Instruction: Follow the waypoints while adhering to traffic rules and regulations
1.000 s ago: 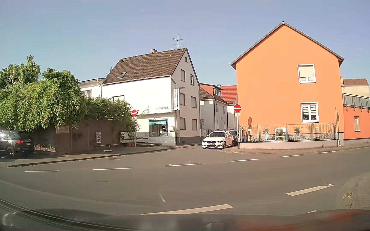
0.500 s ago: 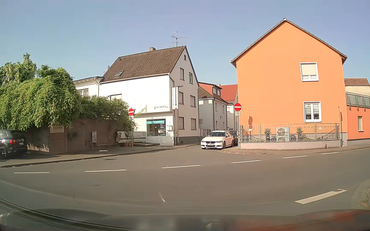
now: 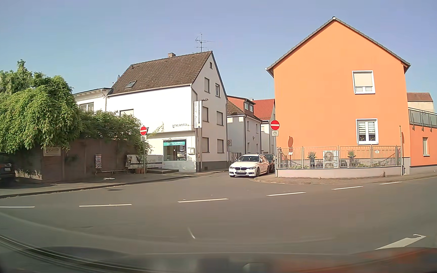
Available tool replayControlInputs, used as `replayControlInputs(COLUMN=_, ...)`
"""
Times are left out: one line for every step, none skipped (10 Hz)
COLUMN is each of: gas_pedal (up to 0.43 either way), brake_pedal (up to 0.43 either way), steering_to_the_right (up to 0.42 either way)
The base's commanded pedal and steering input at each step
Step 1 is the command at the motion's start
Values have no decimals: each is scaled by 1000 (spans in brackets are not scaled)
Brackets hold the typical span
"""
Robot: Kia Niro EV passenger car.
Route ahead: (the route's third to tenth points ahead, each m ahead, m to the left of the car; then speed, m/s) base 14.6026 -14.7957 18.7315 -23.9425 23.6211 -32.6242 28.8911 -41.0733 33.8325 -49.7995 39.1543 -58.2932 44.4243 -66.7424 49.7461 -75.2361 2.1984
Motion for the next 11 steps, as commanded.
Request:
replayControlInputs(gas_pedal=157, brake_pedal=30, steering_to_the_right=210)
replayControlInputs(gas_pedal=157, brake_pedal=30, steering_to_the_right=224)
replayControlInputs(gas_pedal=157, brake_pedal=30, steering_to_the_right=246)
replayControlInputs(gas_pedal=157, brake_pedal=30, steering_to_the_right=277)
replayControlInputs(gas_pedal=150, brake_pedal=30, steering_to_the_right=302)
replayControlInputs(gas_pedal=138, brake_pedal=30, steering_to_the_right=340)
replayControlInputs(gas_pedal=130, brake_pedal=30, steering_to_the_right=378)
replayControlInputs(gas_pedal=98, brake_pedal=30, steering_to_the_right=400)
replayControlInputs(gas_pedal=87, brake_pedal=30, steering_to_the_right=427)
replayControlInputs(gas_pedal=87, brake_pedal=30, steering_to_the_right=445)
replayControlInputs(gas_pedal=87, brake_pedal=30, steering_to_the_right=462)
